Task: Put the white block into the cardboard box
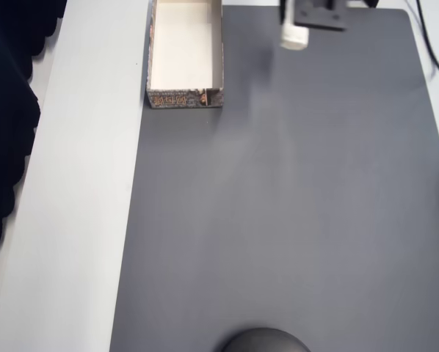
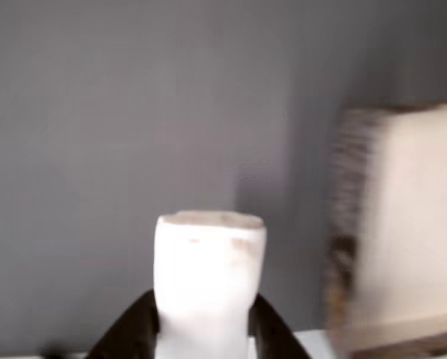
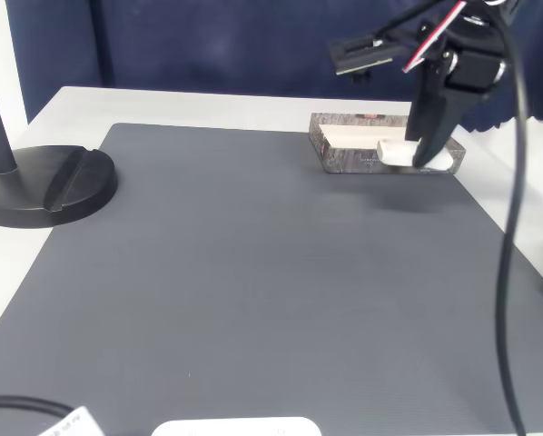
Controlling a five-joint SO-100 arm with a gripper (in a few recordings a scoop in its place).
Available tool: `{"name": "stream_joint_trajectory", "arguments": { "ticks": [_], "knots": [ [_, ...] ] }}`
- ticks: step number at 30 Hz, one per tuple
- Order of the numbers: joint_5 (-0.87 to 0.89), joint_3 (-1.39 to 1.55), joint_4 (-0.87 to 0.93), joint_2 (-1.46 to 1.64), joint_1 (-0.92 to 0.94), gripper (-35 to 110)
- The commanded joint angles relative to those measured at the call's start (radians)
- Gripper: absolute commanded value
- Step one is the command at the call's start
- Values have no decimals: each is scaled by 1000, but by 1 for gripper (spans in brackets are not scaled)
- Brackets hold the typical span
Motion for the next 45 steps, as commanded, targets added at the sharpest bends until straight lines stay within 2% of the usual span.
{"name": "stream_joint_trajectory", "arguments": {
  "ticks": [1,9,27,45],
  "knots": [
    [124,-221,48,-84,110,-2],
    [207,-451,63,-282,244,-2],
    [469,-891,58,-715,354,-2],
    [497,-1063,57,-920,341,-2]
  ]
}}
